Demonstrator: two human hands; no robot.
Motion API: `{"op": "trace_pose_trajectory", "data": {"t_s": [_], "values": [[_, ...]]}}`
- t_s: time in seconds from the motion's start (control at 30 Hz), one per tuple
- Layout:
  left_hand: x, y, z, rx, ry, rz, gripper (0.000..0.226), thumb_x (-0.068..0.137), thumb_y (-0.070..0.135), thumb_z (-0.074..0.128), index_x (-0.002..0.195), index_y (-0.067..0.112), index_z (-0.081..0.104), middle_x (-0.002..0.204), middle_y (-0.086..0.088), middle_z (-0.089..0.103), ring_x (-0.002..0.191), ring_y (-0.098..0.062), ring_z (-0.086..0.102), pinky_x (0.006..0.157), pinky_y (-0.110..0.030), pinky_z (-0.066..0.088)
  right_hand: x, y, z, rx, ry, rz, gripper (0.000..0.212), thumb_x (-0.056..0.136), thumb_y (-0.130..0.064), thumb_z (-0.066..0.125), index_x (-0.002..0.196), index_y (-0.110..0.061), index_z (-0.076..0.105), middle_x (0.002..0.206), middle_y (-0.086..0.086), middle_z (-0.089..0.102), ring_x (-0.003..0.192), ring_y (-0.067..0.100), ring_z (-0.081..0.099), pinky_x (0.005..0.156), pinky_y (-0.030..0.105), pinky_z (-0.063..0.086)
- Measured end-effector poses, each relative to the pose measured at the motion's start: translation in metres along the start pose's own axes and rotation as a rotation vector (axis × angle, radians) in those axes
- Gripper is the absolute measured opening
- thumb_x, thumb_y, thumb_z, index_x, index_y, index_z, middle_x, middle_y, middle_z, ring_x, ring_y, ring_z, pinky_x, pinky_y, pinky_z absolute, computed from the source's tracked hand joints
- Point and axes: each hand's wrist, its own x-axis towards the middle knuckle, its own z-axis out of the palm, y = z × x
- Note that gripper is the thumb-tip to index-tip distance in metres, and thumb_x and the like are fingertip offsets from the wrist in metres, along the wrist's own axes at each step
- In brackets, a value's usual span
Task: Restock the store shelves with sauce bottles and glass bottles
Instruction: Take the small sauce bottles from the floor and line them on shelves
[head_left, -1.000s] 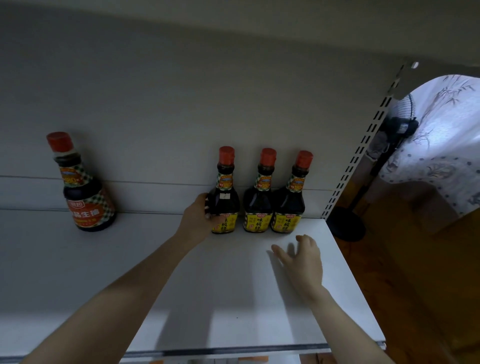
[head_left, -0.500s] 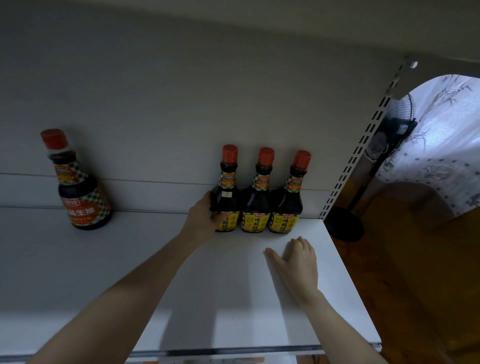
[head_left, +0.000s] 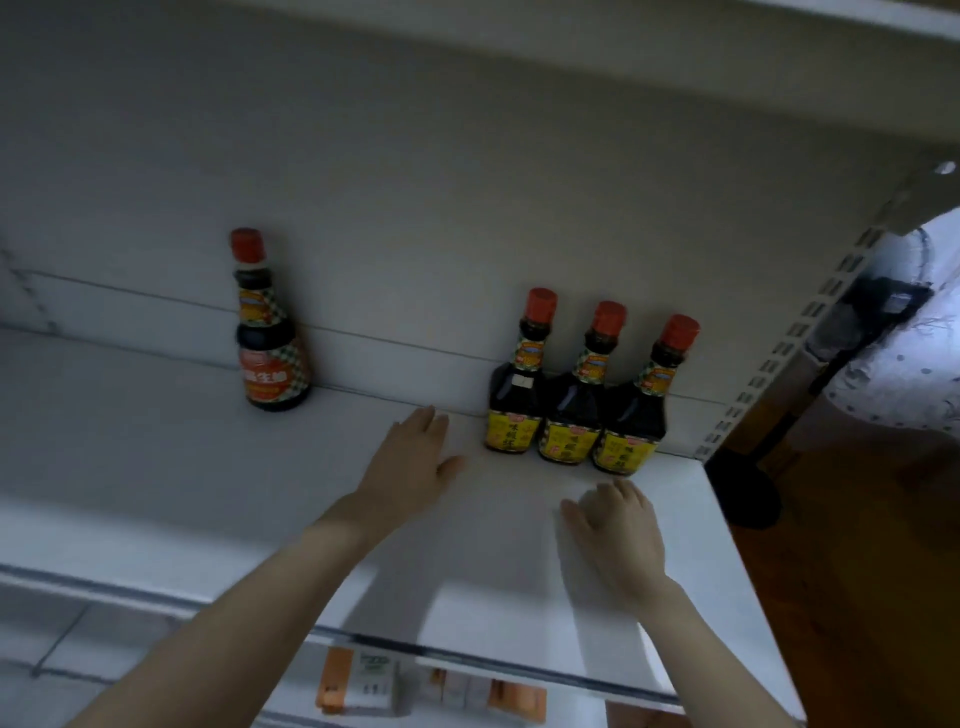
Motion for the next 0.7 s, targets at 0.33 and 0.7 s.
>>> {"op": "trace_pose_trajectory", "data": {"t_s": [0.33,0.7], "values": [[-0.184,-0.169,-0.105,0.222,0.048,-0.220,0.059,0.078,0.052,0.044,0.098,0.002,0.067,0.102,-0.014,0.070,0.097,-0.028,0.067,0.076,-0.041,0.055,-0.070,-0.231,0.060,0.194,-0.284,-0.478,0.064,0.089,-0.047,0.052,0.142,-0.017,0.033,0.150,0.000,0.031,0.138,0.016,0.028,0.110,0.025,0.022],[-0.466,-0.352,-0.201,0.246,0.283,-0.736,0.074,0.089,0.050,0.048,0.147,0.018,0.018,0.155,0.000,0.017,0.144,-0.014,0.011,0.113,-0.028,-0.001,-0.255,-0.494,0.169,0.238,-0.466,-0.928,0.060,0.085,-0.039,0.062,0.132,-0.005,0.046,0.138,0.011,0.048,0.129,0.022,0.042,0.105,0.024,0.028]]}}
